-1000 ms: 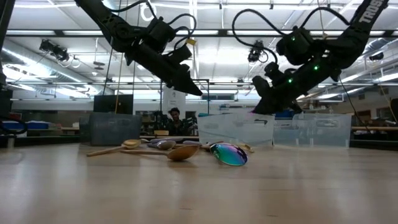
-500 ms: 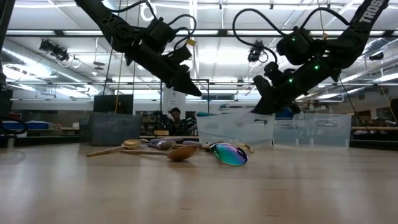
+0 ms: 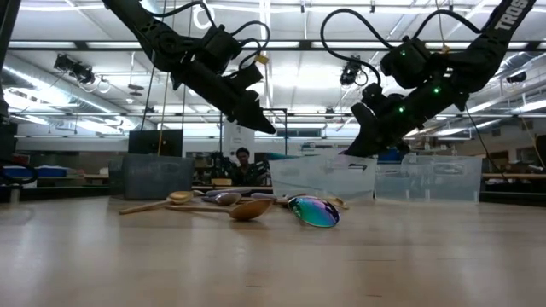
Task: Sort silverware by color (type)
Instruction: Put the blue spoon into the left transparent bin
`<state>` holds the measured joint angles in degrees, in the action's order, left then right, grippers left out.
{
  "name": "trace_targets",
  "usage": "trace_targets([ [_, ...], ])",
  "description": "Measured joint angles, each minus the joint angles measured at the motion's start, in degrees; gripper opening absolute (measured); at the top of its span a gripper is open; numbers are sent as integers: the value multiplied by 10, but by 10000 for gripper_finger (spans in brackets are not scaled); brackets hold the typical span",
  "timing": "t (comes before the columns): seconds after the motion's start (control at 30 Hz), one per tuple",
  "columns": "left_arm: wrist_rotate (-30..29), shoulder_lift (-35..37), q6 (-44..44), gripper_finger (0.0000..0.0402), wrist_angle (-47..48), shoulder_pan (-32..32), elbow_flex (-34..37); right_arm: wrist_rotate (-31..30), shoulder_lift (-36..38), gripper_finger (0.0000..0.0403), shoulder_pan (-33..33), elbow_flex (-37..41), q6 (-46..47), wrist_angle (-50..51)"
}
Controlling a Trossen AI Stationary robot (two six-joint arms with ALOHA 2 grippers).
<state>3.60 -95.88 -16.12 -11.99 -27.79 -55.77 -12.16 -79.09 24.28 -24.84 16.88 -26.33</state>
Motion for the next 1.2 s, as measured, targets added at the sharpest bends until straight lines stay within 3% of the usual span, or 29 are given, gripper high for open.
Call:
trace_targets([
  [0.63, 0, 0, 1, 144, 1, 0, 0, -6, 24, 18, 7, 0, -41, 28],
  [0.8, 0, 0, 5, 144, -1, 0, 0, -34, 24, 18, 7, 0, -40, 32],
  [1.2, 0, 0, 5, 144, -1, 1, 0, -19, 24, 18, 6, 0, -19, 37],
])
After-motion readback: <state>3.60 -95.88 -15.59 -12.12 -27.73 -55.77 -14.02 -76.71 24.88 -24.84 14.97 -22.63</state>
